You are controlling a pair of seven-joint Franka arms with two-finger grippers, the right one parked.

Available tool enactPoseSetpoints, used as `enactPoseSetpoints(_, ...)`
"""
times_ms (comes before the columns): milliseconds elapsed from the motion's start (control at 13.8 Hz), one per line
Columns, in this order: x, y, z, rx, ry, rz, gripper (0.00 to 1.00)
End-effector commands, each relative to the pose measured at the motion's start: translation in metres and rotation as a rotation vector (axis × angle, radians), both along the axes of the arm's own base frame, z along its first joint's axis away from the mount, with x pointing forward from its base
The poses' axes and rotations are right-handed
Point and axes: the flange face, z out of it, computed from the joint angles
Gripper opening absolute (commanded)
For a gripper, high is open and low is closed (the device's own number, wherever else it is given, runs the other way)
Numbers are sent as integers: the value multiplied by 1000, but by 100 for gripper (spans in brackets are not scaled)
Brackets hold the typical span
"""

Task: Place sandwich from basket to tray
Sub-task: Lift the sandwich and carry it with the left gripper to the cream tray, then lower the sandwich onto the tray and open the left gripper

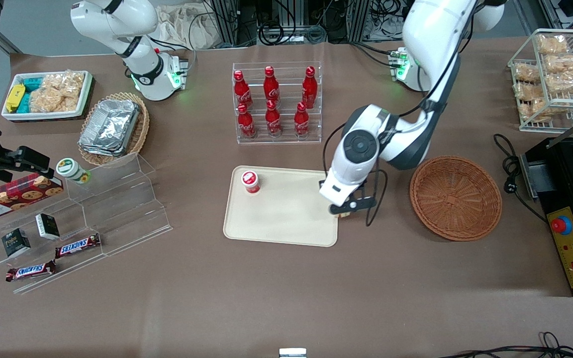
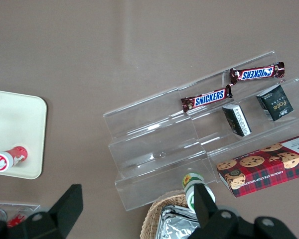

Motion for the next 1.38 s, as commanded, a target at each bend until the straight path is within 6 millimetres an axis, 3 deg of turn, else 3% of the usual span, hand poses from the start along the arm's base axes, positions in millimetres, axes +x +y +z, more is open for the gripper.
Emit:
enactPoseSetpoints(0,11,-20,-17,15,-1,-7,28)
enactPoseSetpoints(218,12,-22,-21,55,-30,-59,29)
enactPoseSetpoints(509,-6,-39,-52,129,-35,-178,28)
enactPoseSetpoints(800,-12,-48,-56,119,-28,-193,29)
enactPoseSetpoints(873,-11,-48,-53,115,-31,-190,52)
enactPoseSetpoints(945,-10,-50,-49,110,-36,-186,100)
enactPoseSetpoints(1091,5,-52,-20,80,-78,-140,100)
enactPoseSetpoints(1164,14,-50,7,59,-111,-106,100)
enactPoseSetpoints(1309,32,-22,55,42,-154,-6,100)
